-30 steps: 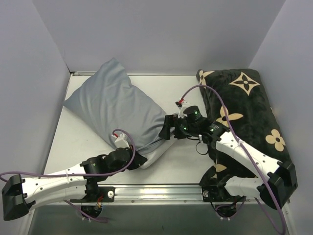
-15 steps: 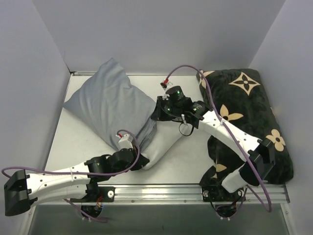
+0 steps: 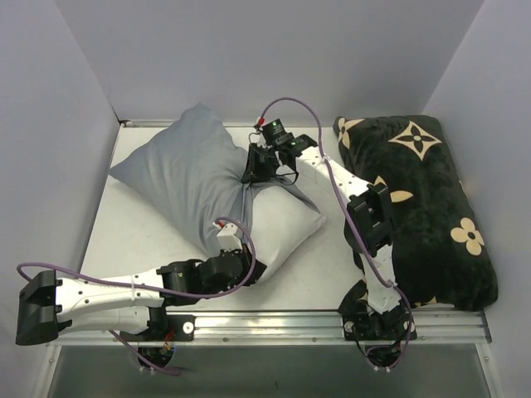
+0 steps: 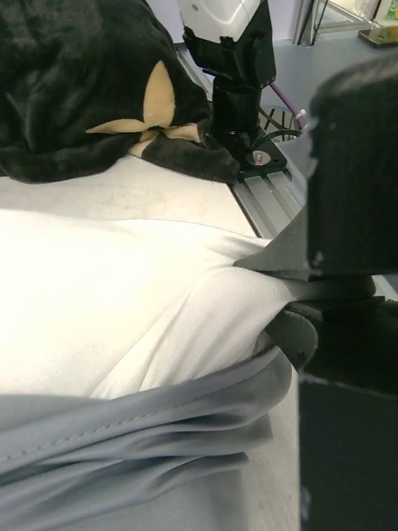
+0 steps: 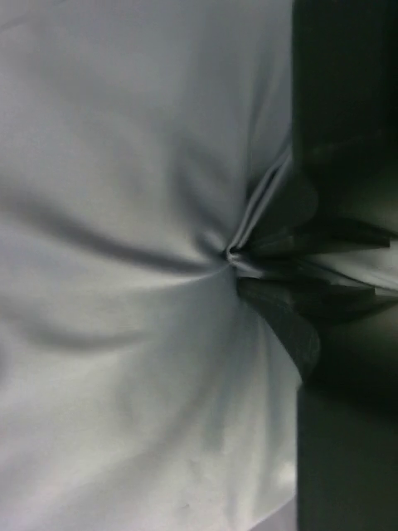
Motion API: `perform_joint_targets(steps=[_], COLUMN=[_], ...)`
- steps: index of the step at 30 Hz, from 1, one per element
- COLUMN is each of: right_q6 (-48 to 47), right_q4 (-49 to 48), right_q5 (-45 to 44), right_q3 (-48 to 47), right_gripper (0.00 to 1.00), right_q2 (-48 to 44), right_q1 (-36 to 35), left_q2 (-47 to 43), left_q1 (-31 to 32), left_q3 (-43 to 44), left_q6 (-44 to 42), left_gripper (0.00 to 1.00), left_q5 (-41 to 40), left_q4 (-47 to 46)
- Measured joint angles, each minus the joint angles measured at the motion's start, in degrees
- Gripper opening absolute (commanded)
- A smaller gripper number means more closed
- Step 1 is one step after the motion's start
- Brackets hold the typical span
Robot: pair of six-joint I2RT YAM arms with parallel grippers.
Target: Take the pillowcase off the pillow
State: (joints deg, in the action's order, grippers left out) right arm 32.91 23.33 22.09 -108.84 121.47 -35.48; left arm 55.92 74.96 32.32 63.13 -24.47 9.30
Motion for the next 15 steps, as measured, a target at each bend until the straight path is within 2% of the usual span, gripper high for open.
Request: perform_joint_targets(steps=[2, 3, 6, 9, 15], right_q6=[-0.09, -0.13, -1.14, -2.36, -2.01], right_q4=[-1.33, -2.45, -6.49, -8.0, -5.77], right_q5=[3.34, 4.7, 4.48, 0.76, -4.44], right_q3=[0.15, 0.68, 4.83, 10.8, 17.84], right_gripper=[0.41, 0.61, 0.8, 0.86, 0.93], right_q2=[1.22, 1.14, -2.25, -8.24, -22.01], right_q1=[1.77, 2.62, 4.52, 6.32, 11.28], left_q2=[0.04, 0.07, 0.09, 0.02, 2.05], left_q1=[0.7, 1.07, 1.6, 2.89, 4.44], left_q3=[1.01, 1.51, 2.62, 3.63, 6.47], left_q6=[-0.98, -1.53, -2.32, -2.51, -3.72], left_gripper=[0.0, 0.0, 0.0, 0.0, 0.0], left_q5=[-1.51, -2.38, -3.76, -4.76, -6.91], left_q4=[0.81, 1.33, 2.14, 2.25, 1.11])
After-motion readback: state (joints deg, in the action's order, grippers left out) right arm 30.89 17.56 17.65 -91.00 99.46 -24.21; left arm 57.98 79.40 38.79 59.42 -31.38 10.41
